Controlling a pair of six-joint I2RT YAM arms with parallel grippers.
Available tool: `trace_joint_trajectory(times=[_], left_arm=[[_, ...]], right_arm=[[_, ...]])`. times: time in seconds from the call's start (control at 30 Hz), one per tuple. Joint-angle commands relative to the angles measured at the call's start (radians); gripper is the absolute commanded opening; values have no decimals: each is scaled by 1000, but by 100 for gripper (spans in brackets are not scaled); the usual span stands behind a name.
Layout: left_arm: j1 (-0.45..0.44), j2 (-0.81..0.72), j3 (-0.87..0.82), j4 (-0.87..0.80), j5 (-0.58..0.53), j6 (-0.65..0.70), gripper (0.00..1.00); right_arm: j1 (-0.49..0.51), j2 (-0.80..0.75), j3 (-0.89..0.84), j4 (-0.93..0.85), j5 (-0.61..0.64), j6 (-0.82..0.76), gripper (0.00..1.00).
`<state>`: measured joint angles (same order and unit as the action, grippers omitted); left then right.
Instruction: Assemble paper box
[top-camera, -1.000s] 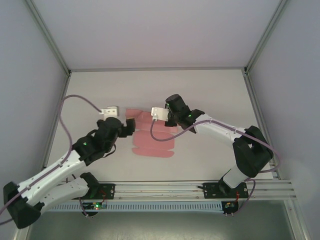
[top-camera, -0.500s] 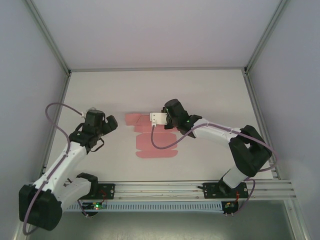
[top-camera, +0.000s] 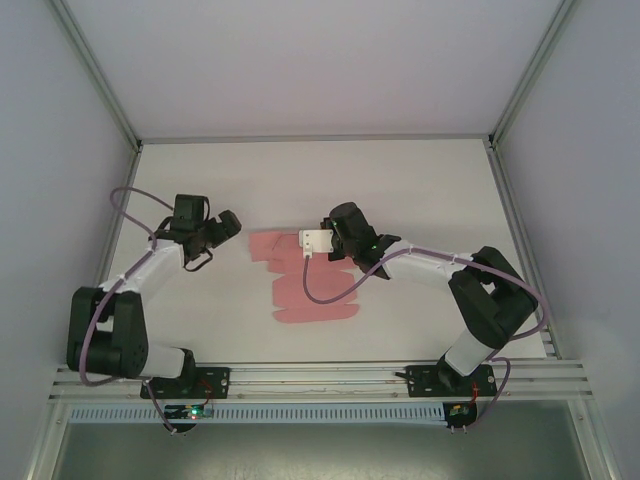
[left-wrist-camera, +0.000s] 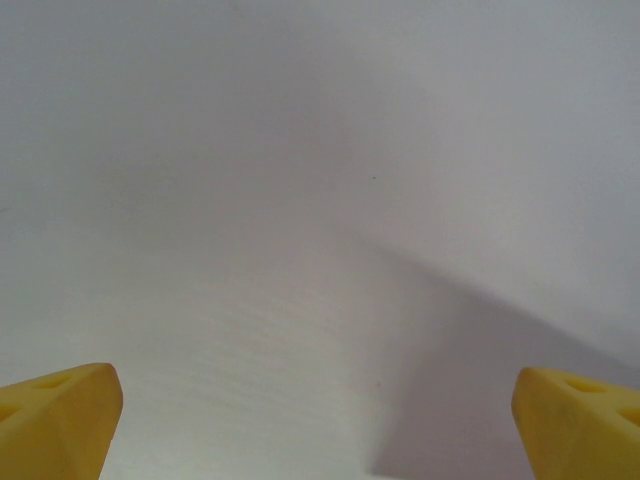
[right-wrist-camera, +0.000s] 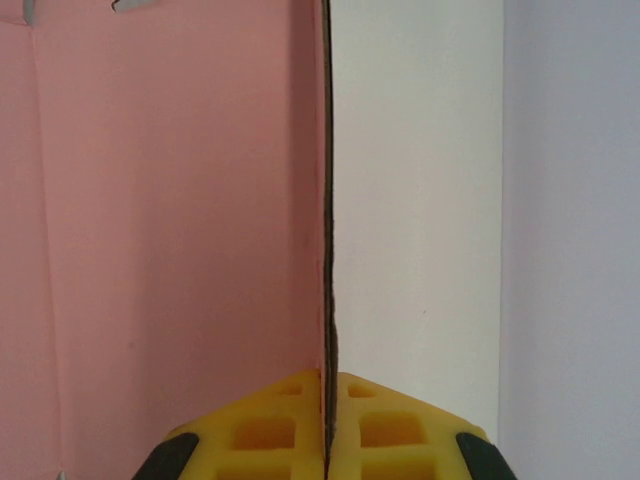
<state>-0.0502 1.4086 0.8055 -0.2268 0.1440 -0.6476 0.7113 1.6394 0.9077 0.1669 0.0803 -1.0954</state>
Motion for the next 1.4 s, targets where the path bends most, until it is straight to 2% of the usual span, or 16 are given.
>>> trace_joint_trajectory(times=[0.0, 0.13, 0.37, 0.77, 0.93, 1.23, 1.37], left_arm=[[9, 59, 28, 83, 127, 49, 100], [3, 95, 10, 143, 203, 74, 98], [-52, 119, -14, 190, 322, 141, 80], [-91, -14, -181, 374, 471, 134, 80], [-122, -81, -222, 384, 480, 168, 81], [-132, -146, -264, 409, 501, 141, 81], [-134, -117, -241, 394, 488, 157, 75]], right_arm=[[1, 2, -29, 26, -29, -2, 0], [1, -10, -44, 50, -35, 15, 0], [1, -22, -43, 53, -32, 35, 0], [-1, -7, -23, 9, -2, 55, 0], [-3, -2, -17, -4, -10, 66, 0], [-4, -7, -13, -40, -16, 66, 0], [-3, -16, -15, -35, -32, 73, 0]])
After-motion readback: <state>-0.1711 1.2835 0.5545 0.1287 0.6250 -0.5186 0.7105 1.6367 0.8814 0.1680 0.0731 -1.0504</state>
